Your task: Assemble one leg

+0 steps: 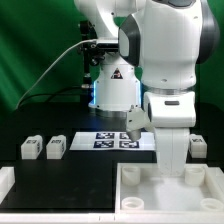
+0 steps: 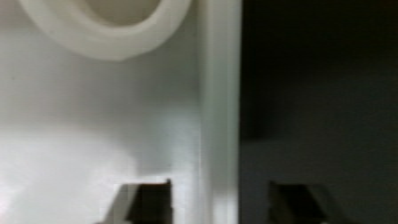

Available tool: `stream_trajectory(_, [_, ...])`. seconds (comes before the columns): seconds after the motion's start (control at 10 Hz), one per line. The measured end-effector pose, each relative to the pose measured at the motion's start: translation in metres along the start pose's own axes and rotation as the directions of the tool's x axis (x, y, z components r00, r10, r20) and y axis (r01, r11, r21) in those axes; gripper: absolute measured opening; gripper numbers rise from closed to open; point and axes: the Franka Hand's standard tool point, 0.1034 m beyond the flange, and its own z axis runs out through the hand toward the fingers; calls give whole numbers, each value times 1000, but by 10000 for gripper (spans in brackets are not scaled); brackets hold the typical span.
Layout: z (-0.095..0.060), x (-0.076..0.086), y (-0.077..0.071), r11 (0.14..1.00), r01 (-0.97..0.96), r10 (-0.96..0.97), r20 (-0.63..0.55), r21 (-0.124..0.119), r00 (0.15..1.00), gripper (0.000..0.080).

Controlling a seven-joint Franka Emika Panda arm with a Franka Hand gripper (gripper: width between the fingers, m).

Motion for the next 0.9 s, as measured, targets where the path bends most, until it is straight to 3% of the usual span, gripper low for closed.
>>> stream_trajectory(0.1, [0, 0, 0, 1000, 0, 0, 0, 0, 1000, 440])
stream_trajectory(0.2, [0, 0, 0, 1000, -1, 1, 0, 0, 1000, 440])
stream_trajectory(0.3, [0, 0, 0, 1000, -1, 1, 0, 0, 1000, 603])
stream_trajectory(0.4, [0, -1, 0, 1000, -1, 1, 0, 0, 1000, 635])
stream_trajectory(0.9, [0, -1, 0, 1000, -2, 2, 0, 0, 1000, 649])
